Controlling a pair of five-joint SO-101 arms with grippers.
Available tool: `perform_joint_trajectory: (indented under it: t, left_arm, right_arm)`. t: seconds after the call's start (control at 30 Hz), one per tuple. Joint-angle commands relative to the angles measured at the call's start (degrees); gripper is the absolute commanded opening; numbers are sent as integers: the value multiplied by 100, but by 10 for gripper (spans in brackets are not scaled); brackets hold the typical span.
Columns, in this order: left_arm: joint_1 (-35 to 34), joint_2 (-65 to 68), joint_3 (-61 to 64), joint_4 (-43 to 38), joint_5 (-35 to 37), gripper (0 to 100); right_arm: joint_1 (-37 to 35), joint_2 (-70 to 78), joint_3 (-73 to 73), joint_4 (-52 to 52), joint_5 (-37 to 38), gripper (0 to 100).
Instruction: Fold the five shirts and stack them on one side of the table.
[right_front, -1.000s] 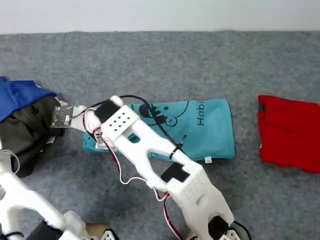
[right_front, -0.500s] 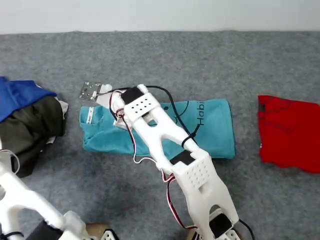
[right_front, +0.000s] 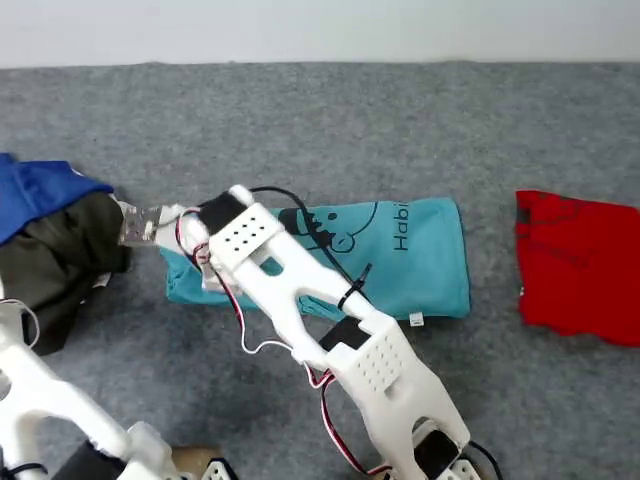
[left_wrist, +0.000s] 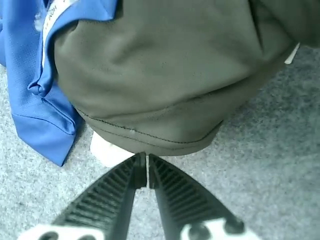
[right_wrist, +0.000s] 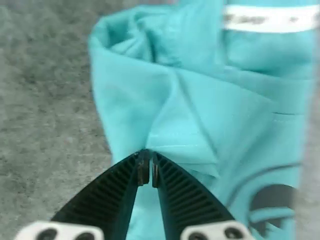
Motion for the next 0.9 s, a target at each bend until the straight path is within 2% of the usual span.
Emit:
perform_joint_trajectory:
  t: [0.0,0.4,0.5,0.7,0.87]
  left_arm:
    - [26,-220,-57,9,-35,17]
    - [44,-220,-13,9,-35,17]
    - [44,-220,145,-141,-35,17]
    - [44,-220,382,-264,-35,17]
    - [26,-255,338,-264,-35,17]
  right_arm:
    - [-66,-743,-703,286,26,20]
    - [-224,321,-879,365,44,21]
    - [-92,620,-879,-22,70,21]
    - [479,840,-1125,-1200,589,18]
    - [620,831,-2057,-1165,598,18]
